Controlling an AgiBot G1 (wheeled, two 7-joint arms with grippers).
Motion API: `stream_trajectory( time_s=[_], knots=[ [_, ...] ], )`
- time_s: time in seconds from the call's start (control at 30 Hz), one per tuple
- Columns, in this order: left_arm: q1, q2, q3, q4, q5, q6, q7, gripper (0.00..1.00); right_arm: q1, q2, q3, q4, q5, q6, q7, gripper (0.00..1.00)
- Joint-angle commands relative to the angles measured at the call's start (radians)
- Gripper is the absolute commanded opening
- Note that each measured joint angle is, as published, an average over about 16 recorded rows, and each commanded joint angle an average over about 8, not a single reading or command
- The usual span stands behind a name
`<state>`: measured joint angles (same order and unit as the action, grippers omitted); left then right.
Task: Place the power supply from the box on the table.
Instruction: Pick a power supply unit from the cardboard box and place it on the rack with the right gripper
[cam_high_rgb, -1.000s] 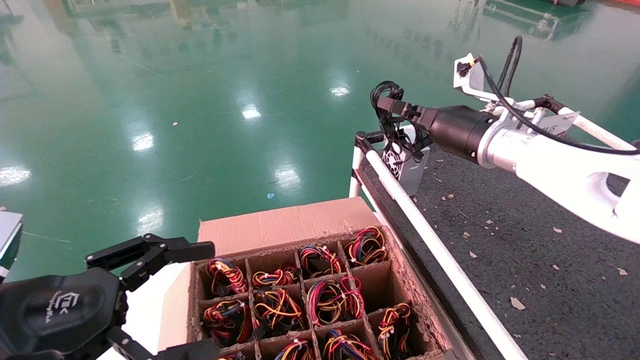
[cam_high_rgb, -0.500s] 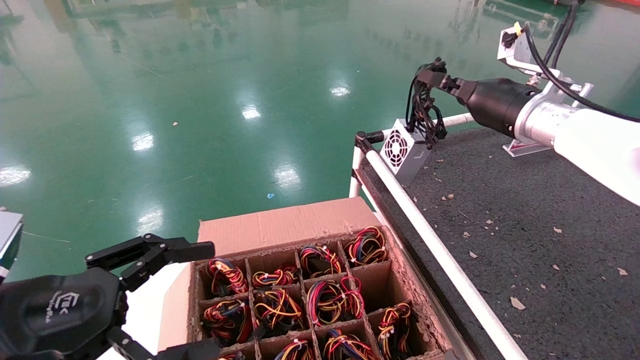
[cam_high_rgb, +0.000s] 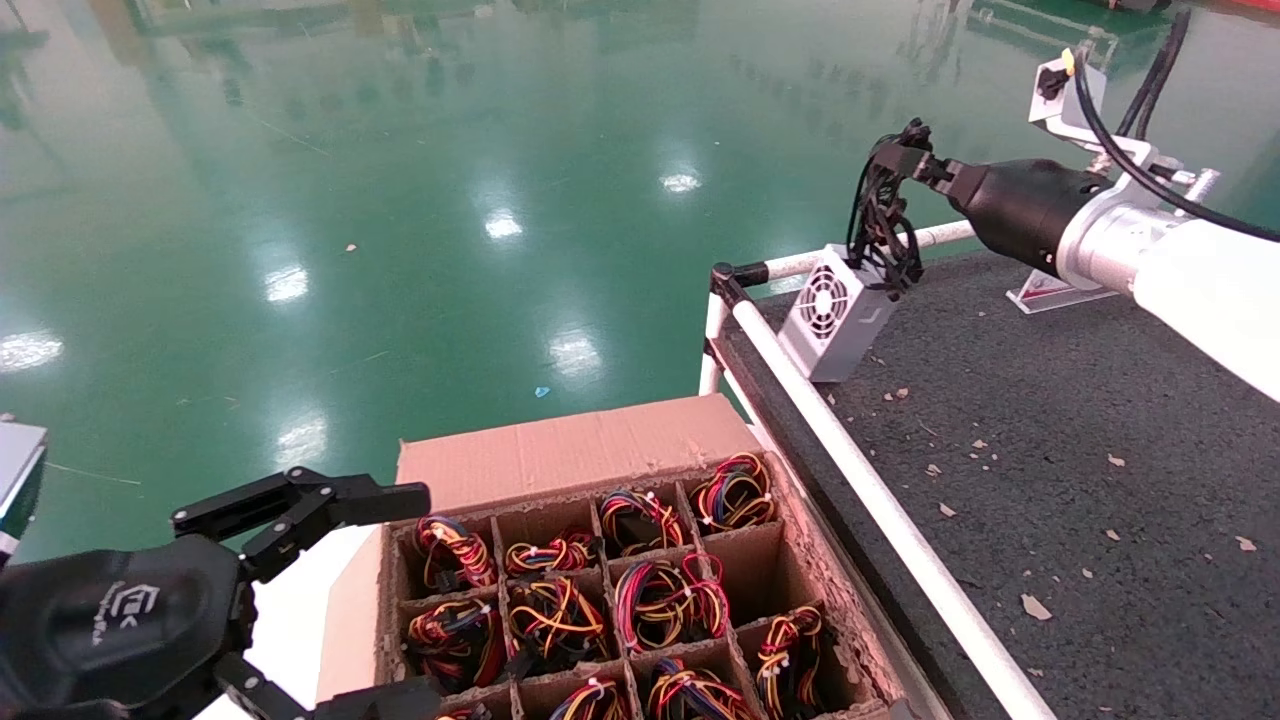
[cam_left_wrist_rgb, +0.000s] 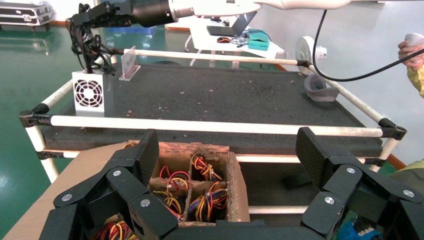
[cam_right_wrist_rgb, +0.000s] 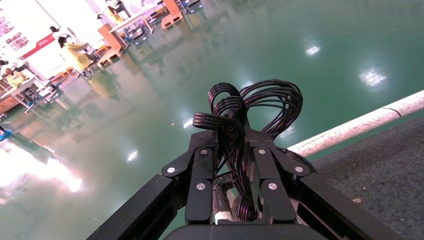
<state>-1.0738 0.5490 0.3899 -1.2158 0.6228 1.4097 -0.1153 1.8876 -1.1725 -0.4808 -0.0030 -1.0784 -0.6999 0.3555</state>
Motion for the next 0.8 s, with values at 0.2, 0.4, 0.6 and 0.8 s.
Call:
stream_trajectory(
  time_s=[0.2, 0.4, 0.6, 0.8],
  knots=[
    [0.000, 0.000, 0.000, 0.000, 0.000, 0.000, 0.000, 1.00, -0.010, -0.009, -0.002, 0.002, -0.002, 0.005, -0.007, 0.00],
    [0.000, 0.000, 0.000, 0.000, 0.000, 0.000, 0.000, 1.00, -0.028, -0.031, -0.006, 0.003, -0.008, -0.007, -0.011, 0.00],
    [0.000, 0.000, 0.000, 0.000, 0.000, 0.000, 0.000, 1.00, -0.036, -0.048, -0.010, 0.004, -0.015, -0.015, -0.013, 0.00],
    [0.000, 0.000, 0.000, 0.000, 0.000, 0.000, 0.000, 1.00, -0.030, -0.056, -0.015, 0.003, -0.021, -0.004, -0.013, 0.50]
  ],
)
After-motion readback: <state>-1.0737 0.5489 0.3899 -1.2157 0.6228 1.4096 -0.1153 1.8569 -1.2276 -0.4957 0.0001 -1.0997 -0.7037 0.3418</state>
